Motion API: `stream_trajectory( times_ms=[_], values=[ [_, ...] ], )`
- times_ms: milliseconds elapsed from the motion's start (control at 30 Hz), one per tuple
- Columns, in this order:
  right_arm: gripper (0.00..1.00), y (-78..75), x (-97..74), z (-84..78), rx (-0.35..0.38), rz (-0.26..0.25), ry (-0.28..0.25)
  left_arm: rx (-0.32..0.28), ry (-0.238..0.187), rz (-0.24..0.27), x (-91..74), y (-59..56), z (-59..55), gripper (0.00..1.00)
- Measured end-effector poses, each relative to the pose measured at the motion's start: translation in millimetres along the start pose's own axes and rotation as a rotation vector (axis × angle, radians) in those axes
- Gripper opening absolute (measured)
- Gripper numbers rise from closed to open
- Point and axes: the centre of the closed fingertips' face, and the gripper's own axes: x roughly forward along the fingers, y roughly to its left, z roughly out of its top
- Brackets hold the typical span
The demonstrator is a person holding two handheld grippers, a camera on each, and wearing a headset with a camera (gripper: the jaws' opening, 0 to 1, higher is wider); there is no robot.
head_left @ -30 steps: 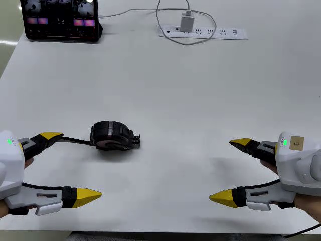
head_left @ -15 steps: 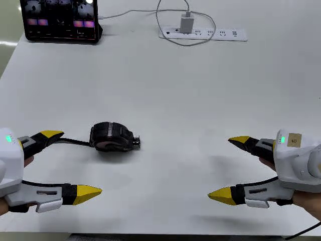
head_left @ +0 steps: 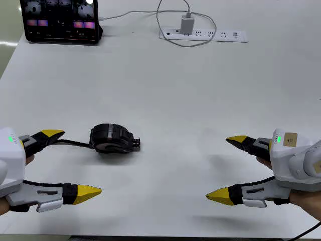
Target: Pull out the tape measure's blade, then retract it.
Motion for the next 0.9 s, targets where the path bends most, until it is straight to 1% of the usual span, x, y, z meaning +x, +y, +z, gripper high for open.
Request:
stream_trajectory(
  times_ms=[67, 167, 467, 633, 900],
  values=[
    [0.83, 0.3, 2.3, 1.3, -0.007, 0.006, 0.002, 0.005, 0.004, -0.001, 0.5, 0.3, -0.2, 0.93],
    [0.84, 0.6, 7.1, 4.7, -0.021, 0.017, 0.005, 0.037, 0.018, 0.003, 1.8, 1.7, -1.9, 0.93],
    [0.84, -0.9, 18.5, 13.0, -0.045, 0.039, 0.004, 0.099, 0.046, 0.007, 3.9, 3.0, -4.8, 0.92],
    [0.84, -1.8, 25.8, 20.2, -0.046, 0.048, -0.008, 0.096, 0.049, 0.002, 4.4, 4.0, -4.8, 0.89],
    [0.84, -2.7, 36.6, 28.5, -0.059, 0.065, -0.018, 0.097, 0.042, 0.004, 7.0, 7.7, -2.2, 0.90]
  ],
)
